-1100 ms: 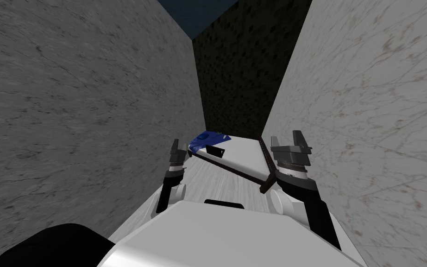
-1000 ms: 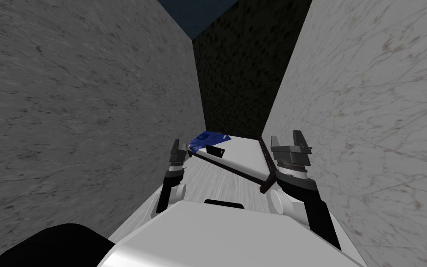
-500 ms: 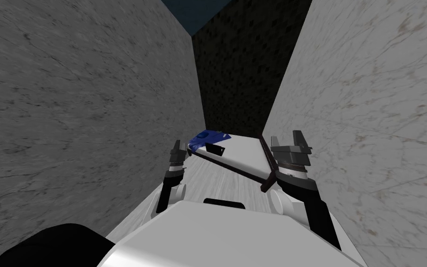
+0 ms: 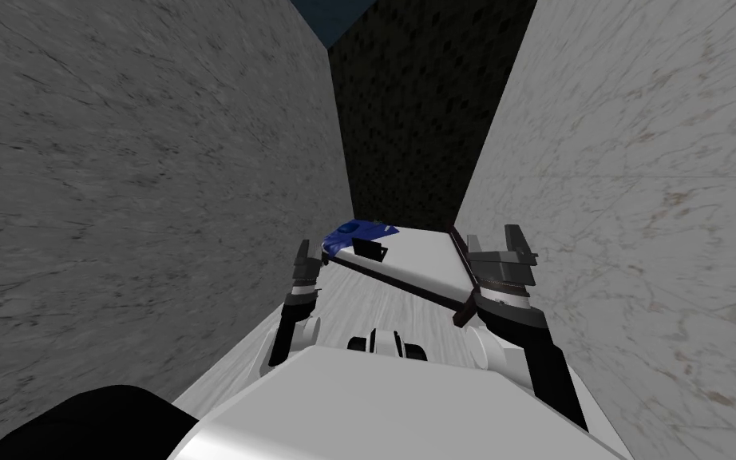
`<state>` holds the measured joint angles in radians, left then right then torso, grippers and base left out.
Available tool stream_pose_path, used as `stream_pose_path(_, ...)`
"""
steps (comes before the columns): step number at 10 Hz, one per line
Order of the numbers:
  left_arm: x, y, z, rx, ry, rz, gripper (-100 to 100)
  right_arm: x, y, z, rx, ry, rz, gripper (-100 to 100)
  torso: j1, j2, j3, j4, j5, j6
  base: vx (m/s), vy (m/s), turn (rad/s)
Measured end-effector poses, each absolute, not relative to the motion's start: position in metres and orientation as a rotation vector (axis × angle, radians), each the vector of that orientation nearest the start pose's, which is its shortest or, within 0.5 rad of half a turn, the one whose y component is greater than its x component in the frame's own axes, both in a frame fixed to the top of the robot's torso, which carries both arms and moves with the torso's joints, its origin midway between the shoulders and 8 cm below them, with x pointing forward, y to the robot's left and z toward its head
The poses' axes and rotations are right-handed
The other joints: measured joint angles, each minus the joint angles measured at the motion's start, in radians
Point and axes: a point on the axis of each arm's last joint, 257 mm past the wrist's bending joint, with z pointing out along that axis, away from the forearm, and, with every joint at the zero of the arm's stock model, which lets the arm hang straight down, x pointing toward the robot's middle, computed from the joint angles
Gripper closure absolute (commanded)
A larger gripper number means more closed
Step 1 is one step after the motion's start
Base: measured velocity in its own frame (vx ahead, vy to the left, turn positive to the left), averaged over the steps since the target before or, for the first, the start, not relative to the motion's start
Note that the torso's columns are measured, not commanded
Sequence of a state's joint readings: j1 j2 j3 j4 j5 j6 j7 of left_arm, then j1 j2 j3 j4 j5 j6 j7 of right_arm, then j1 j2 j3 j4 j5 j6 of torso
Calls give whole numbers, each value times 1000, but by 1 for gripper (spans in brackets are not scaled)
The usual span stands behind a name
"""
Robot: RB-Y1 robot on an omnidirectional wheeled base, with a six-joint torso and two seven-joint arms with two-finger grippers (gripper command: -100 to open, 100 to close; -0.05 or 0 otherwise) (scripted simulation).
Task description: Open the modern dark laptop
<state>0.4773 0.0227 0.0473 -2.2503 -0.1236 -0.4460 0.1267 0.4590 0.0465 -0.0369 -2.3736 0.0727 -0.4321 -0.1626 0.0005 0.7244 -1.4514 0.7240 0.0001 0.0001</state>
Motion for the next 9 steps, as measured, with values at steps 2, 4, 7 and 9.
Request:
stream_pose_path(2,365,278,0,-642,754,-1276,-100,336,-282,66,652,527,1393,0,1,11,-25,12,0,0,56,30,-26)
stream_pose_path(4,369,274,-11,-624,800,-1265,-100,336,-282,66,652,527,1393,0,-1,12,-26,13,0,0,83,27,-33)
stream_pose_path(7,380,270,-33,-613,862,-1244,-100,336,-282,66,652,527,1393,0,0,13,-25,14,0,0,103,48,-41)
stream_pose_path(9,387,269,-49,-615,898,-1227,-100,336,-282,66,652,527,1393,0,0,13,-25,14,0,0,121,61,-45)
